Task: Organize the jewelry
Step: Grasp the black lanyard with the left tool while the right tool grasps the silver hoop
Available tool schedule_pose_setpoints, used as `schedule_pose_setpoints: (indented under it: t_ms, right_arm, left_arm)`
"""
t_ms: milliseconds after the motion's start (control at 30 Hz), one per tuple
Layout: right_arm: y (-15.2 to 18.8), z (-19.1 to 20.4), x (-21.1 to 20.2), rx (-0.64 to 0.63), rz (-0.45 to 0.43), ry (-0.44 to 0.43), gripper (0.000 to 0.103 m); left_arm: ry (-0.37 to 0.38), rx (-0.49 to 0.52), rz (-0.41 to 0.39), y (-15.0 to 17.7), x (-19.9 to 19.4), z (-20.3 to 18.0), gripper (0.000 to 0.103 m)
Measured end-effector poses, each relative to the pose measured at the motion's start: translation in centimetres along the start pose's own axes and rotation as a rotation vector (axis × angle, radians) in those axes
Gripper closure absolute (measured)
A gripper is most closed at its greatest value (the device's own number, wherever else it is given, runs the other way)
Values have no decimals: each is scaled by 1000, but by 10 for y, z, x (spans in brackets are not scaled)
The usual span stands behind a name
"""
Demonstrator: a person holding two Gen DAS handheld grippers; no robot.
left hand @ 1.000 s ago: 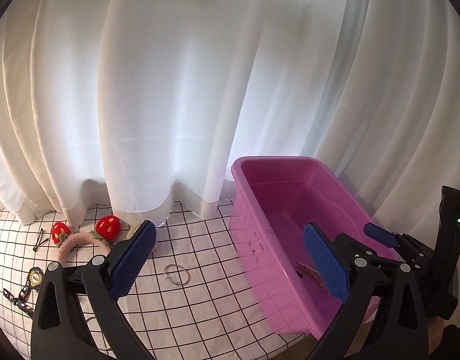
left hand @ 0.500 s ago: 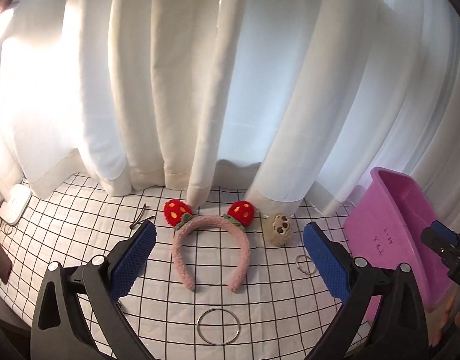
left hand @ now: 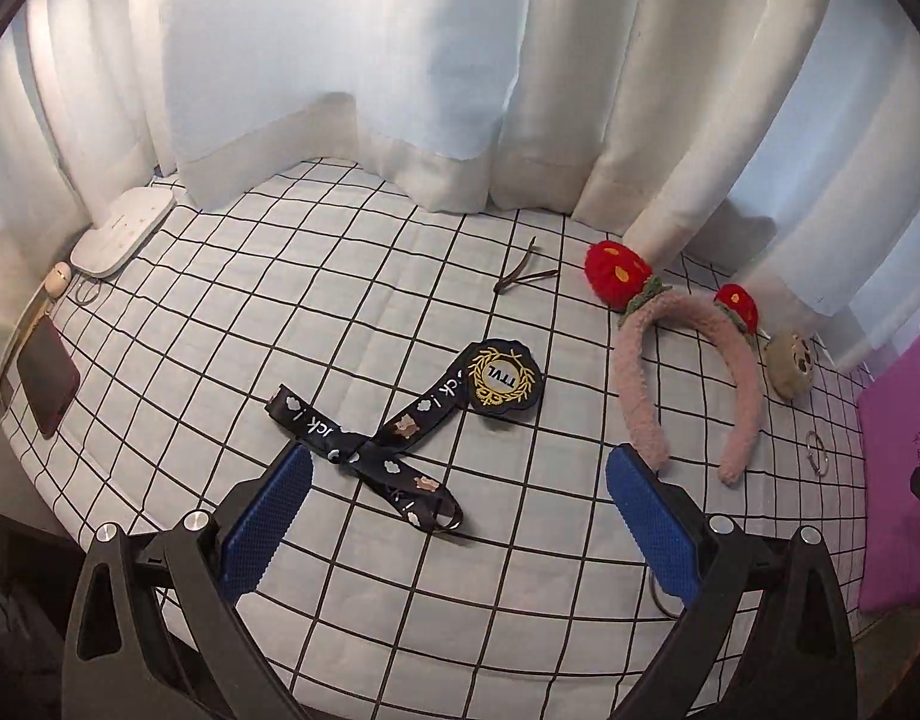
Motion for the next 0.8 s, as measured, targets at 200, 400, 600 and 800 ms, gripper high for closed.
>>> schedule_pose_setpoints:
  t_ms: [200, 400, 600, 800]
  right_arm:
    - [37, 56, 43, -92, 117, -52, 30]
    - [65, 78, 65, -109, 172, -37, 30]
    - [82, 83, 84, -100, 212, 5, 30]
    - [86, 96, 98, -88, 238, -2, 30]
  left_arm:
    - [0, -8, 54, 21, 20, 19, 7]
    - [-12, 14, 90, 34, 43, 32, 7]
    - [-6, 41, 125, 40, 65, 38, 7]
    - [25, 70, 123, 38, 74, 38, 6]
Point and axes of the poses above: each gripper's, at about its wrist camera, not at the fingertips, and x roughly the way its jaws point, z to its left, y to its underside, the point moved 2 cm from there along x, roughly the way its jaws point, and after that the axes turned 9 degrees about x, right-handed, at the moved point
